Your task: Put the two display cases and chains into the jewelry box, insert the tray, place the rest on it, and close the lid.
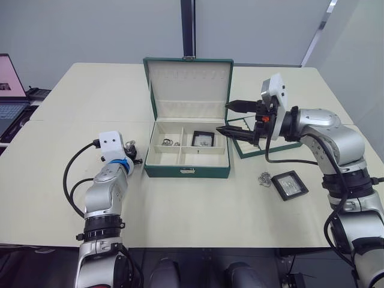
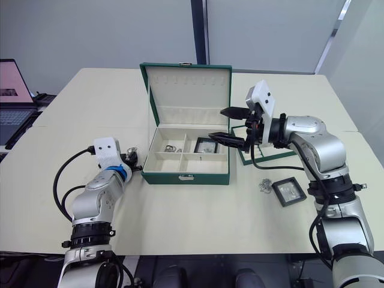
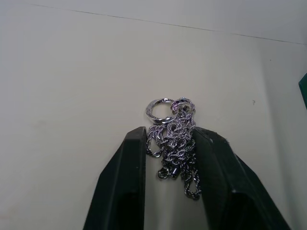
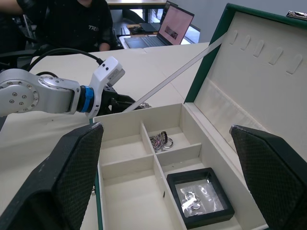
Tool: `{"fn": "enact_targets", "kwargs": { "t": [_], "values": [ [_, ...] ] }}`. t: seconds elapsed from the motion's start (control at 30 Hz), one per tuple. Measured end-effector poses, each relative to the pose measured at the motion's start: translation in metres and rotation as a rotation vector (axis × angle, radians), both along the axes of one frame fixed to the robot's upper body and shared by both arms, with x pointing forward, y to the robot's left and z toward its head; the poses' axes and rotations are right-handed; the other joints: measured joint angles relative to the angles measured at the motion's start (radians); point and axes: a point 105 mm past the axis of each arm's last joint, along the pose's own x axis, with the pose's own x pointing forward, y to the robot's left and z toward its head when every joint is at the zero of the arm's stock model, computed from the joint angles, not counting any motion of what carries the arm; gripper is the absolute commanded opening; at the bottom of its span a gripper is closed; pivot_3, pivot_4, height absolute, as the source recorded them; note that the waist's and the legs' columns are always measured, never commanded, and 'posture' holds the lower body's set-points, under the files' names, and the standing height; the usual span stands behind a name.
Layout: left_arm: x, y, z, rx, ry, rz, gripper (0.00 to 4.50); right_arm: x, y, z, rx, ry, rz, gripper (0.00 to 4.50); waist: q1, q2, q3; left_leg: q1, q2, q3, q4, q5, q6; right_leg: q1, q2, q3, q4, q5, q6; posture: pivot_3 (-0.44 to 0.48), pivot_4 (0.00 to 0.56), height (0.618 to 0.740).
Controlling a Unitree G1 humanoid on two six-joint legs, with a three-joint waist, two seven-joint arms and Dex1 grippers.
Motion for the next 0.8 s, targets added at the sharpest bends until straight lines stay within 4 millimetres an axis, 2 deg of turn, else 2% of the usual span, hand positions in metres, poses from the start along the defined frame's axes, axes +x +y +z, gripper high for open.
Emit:
{"fn": "enact_targets", "kwargs": {
  "t": [0.07,0.1,0.5,0.63,0.8],
  "values": [
    [0.0,0.0,0.0,0.0,-0.002,0.0,0.18,0.0,0.0,0.0,0.0,0.0,0.0,4.5,0.0,0.0,0.0,0.0,0.0,0.0,0.0,0.0,0.0,0.0,0.0,0.0,0.0,0.0,0.0,0.0,0.15,0.74],
    [0.001,0.0,0.001,0.0,-0.004,-0.001,0.05,0.0,0.0,0.0,0.0,0.0,0.0,4.5,0.0,0.0,0.0,0.0,0.0,0.0,0.0,0.0,0.0,0.0,0.0,0.0,0.0,0.0,0.0,0.0,0.15,0.74],
    [0.001,0.0,0.001,-0.008,-0.019,0.007,0.05,0.003,-0.002,-0.001,0.007,0.008,-0.009,4.5,0.0,0.0,0.0,0.0,0.0,0.0,0.0,0.0,0.0,0.0,0.0,0.0,0.0,0.0,0.0,0.0,0.15,0.74],
    [-0.006,0.003,0.002,-0.008,-0.041,0.035,0.05,0.002,-0.003,0.002,0.015,-0.002,-0.003,4.5,-0.001,0.0,0.0,0.0,0.0,0.0,0.0,0.0,0.0,0.0,0.0,0.0,-0.001,0.0,0.0,0.0,0.15,0.74],
    [-0.02,0.007,0.022,0.01,-0.121,0.083,0.05,-0.002,-0.005,0.009,0.034,-0.011,0.033,4.5,-0.001,0.0,0.0,0.0,0.0,0.0,-0.001,0.0,0.0,0.0,0.0,0.0,-0.001,0.0,0.0,0.0,0.15,0.74]
  ]
}}
